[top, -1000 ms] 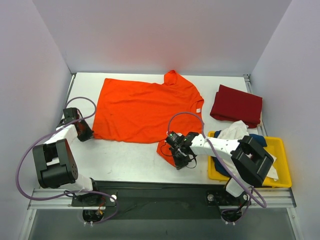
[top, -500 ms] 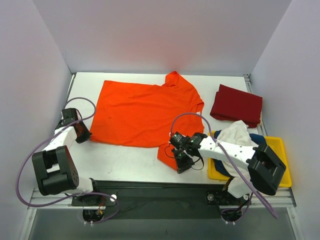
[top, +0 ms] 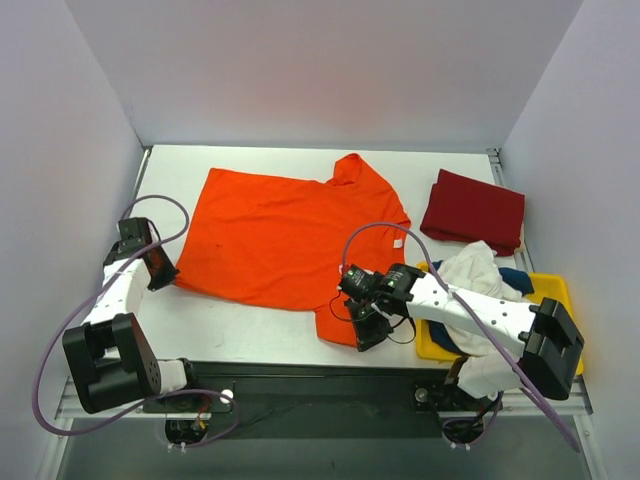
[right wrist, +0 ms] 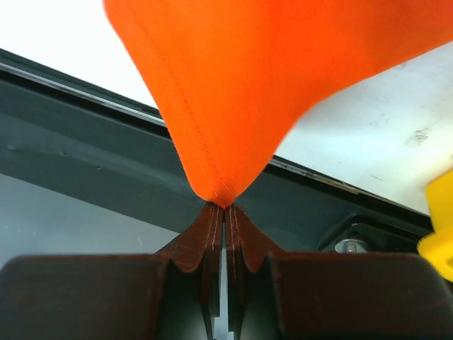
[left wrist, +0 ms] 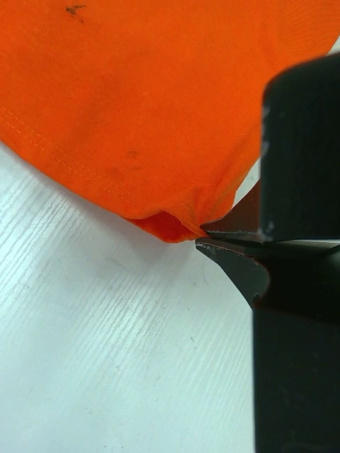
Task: Fold and stack the t-shirts
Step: Grap the side of the flattened tshirt closest away from the robot with both arms, then fold the flattened tshirt in 1/3 of the way
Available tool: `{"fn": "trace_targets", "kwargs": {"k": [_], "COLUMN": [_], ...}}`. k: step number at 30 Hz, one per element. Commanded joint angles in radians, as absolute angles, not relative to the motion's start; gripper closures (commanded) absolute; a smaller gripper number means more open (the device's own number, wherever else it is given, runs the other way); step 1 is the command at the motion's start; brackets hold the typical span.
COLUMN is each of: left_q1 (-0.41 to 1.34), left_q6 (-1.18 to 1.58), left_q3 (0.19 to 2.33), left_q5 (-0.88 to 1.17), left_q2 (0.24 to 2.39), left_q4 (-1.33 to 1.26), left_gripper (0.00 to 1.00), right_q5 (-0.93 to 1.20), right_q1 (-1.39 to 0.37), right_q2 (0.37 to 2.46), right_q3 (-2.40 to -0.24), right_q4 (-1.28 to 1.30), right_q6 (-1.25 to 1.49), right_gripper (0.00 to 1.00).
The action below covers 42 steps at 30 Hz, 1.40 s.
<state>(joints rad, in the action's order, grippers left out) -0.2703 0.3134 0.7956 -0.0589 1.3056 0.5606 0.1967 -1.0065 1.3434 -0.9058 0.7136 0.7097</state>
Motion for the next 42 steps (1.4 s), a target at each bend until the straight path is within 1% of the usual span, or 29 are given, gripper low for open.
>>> {"fn": "trace_targets", "kwargs": {"k": [1,8,14,21,26,33,42], "left_q1": [-0.264,-0.239,-0.207,-0.169,-0.163,-0.161,-0.161], "left_q6": [0.285,0.287,0.307,0.328,0.341,0.347,0.341], "left_q3": [0.857,0.949,1.052,1.184,1.281,1.403,1.578], "left_q5": [-0.046,-0.014,0.054,0.054,0.038,0.023,0.049], "left_q2": [1.293,1.362,1.508,1.631,1.693,1.784,1.902], "left_q4": [0.568,0.548,0.538,0.534,0.545,0.557,0.578], "left_gripper": [1.00,1.00,1.00,1.00,1.00,1.00,1.00], "right_q5": [0.127,0.098,0.092,0.115,0.141,0.181,0.209], "right_q1": [-0.983,-0.825,-0.703,-0.565,-0.474,-0.388,-0.325], "right_q2": [1.347,1.439,1.574,1.742,1.854,2.015,2.120], "right_q3": [-1.021,-1.173,-1.328,-1.525,-1.705,-1.914,-2.057], "right_q4": [0.836,0.864,0.867,0.873,0.887,0.910,0.923], "right_q6": [0.689,0.583,0.468,0.387,0.338,0.290,0.262], "right_gripper": [1.00,1.00,1.00,1.00,1.00,1.00,1.00]}}
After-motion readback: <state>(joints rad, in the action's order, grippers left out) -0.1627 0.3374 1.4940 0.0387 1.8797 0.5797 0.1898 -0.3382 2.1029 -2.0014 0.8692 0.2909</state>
